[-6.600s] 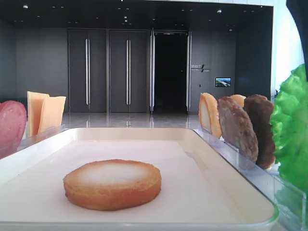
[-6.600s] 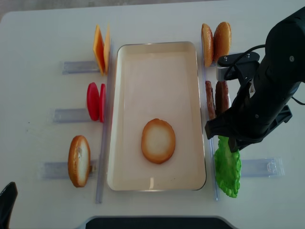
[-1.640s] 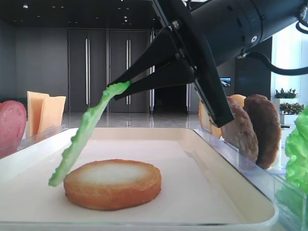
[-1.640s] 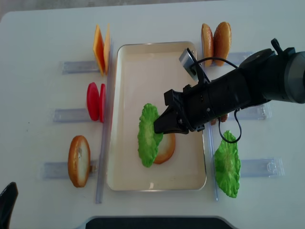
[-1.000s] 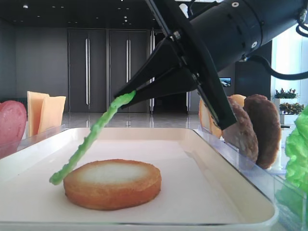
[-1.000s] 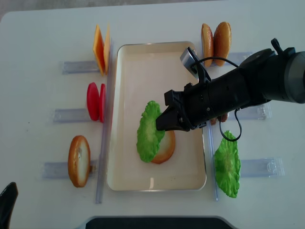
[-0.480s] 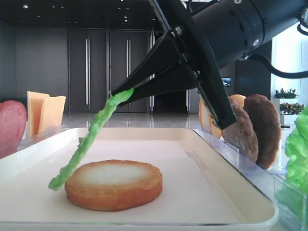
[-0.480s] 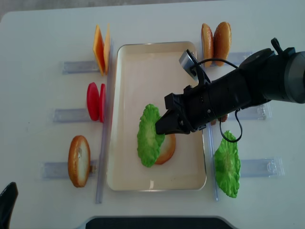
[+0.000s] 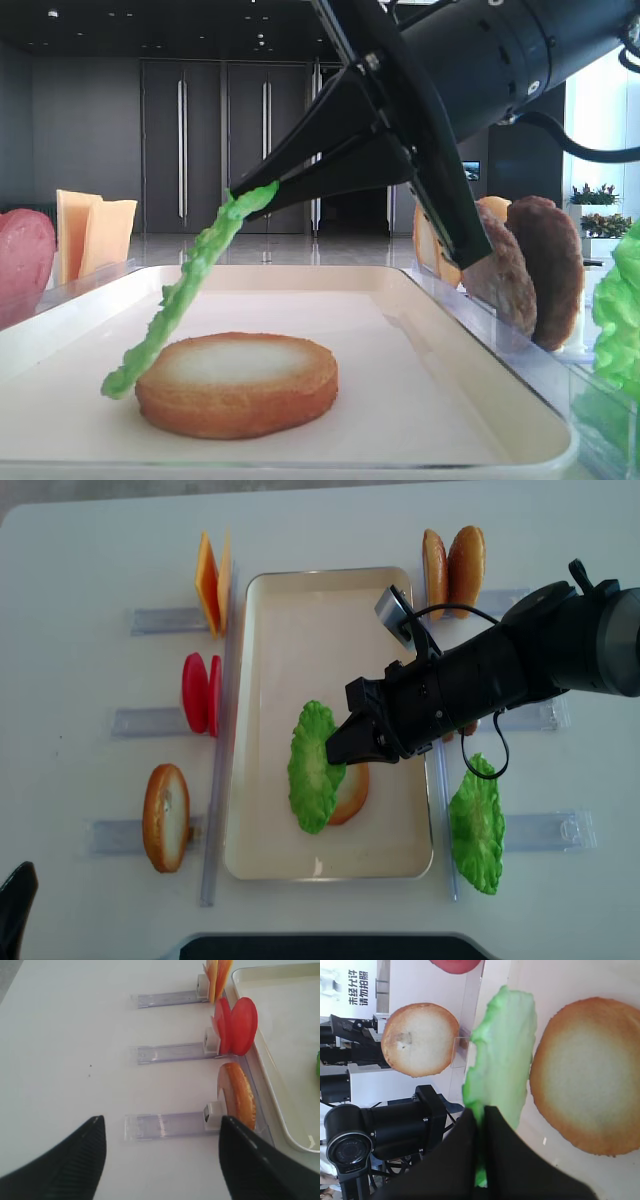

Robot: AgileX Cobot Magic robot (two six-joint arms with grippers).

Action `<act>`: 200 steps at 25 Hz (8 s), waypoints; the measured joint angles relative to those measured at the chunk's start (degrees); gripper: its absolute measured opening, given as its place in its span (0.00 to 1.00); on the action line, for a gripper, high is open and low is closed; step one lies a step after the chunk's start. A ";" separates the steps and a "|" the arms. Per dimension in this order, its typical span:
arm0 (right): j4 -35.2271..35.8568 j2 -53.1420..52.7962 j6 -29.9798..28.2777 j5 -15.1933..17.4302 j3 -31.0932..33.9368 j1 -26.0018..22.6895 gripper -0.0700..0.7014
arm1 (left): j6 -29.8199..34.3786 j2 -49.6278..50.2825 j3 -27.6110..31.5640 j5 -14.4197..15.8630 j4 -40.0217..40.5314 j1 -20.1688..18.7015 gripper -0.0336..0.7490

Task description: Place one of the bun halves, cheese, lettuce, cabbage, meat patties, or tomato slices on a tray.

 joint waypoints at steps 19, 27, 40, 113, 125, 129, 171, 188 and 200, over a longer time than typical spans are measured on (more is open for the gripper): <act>-2.58 0.00 0.00 -0.66 0.00 0.00 0.27 | 0.00 0.00 0.00 0.00 0.00 0.00 0.73; -2.63 0.00 0.00 -0.70 0.00 0.00 0.47 | 0.00 0.00 0.00 0.00 0.00 0.00 0.73; -2.63 0.00 0.78 -3.02 0.00 0.00 0.70 | 0.00 0.00 0.00 0.00 0.00 0.00 0.73; -95.47 -12.66 63.57 16.55 -33.61 -15.70 0.86 | 0.00 0.00 0.00 0.00 0.00 0.00 0.73; -95.61 -12.66 65.45 16.96 -33.61 -28.62 0.86 | 0.00 0.00 0.00 0.00 0.00 0.00 0.73; -96.62 -12.66 65.51 16.96 -33.61 -28.62 0.86 | 0.00 0.00 0.00 0.00 0.00 0.00 0.73; -93.33 -76.55 60.87 17.29 -19.56 -24.64 0.86 | 0.00 0.00 0.00 0.00 0.00 0.00 0.73; -92.43 -103.98 58.72 17.26 5.36 -24.64 0.86 | 0.00 0.00 0.00 0.00 -0.05 0.00 0.73; -86.03 -104.07 56.63 13.06 17.89 -24.64 0.86 | 0.00 0.00 0.00 0.00 -0.05 0.00 0.73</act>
